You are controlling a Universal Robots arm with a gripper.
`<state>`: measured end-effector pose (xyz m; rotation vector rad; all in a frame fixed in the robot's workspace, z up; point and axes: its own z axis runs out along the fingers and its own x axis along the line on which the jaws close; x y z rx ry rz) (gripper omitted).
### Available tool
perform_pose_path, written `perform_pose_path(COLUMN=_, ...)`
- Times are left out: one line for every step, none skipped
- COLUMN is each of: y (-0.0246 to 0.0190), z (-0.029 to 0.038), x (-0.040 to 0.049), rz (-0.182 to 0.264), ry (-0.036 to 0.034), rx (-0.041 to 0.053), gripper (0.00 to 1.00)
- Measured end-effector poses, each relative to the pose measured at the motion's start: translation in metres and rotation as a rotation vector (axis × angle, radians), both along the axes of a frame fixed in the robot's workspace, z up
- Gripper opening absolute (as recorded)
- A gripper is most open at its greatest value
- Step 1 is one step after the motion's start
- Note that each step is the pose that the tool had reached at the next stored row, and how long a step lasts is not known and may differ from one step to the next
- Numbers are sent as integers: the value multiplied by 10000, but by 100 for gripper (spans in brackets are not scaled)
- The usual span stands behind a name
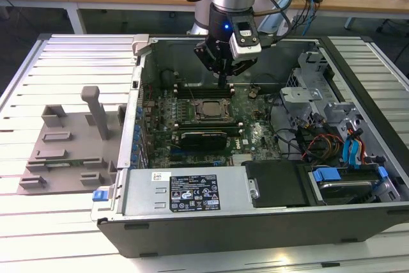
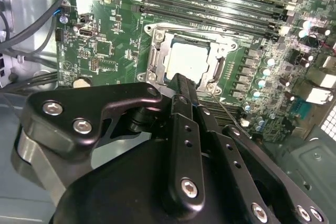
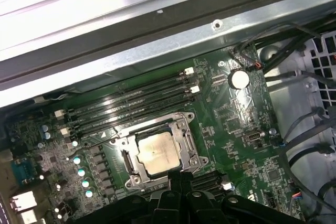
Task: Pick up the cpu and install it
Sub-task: 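Install the first cpu locking lever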
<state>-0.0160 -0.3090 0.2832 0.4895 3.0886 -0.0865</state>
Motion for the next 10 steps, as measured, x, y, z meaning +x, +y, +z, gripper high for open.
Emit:
perform_pose_path(y=0, z=0, x=0, rz=135, ry=0, rx=0, gripper=11)
perform_pose_path(y=0, z=0, x=0, rz=219, ry=0, rx=0, gripper=11)
perform_pose_path(y=0, z=0, x=0, rz=278, ry=0, rx=0, gripper=11)
perform_pose_path(y=0, z=0, x=0, rz=318, ry=0, rx=1, gripper=11)
perform_pose_path(y=0, z=0, x=0, rz=395, ry=0, rx=0, gripper=11)
perform_pose_path(y=0, z=0, x=0, rz=443, ry=0, rx=0, gripper=11)
perform_pose_path(y=0, z=0, x=0, rz=513, ry=0, rx=0, gripper=11)
perform_pose_path(y=0, z=0, x=0, rz=598, ry=0, rx=0, gripper=11)
perform_pose_path(y=0, z=0, x=0, rz=643, ry=-1, rx=1, gripper=11)
perform_pose_path(y=0, z=0, x=0, rz=690, ry=0, rx=-1, gripper=11)
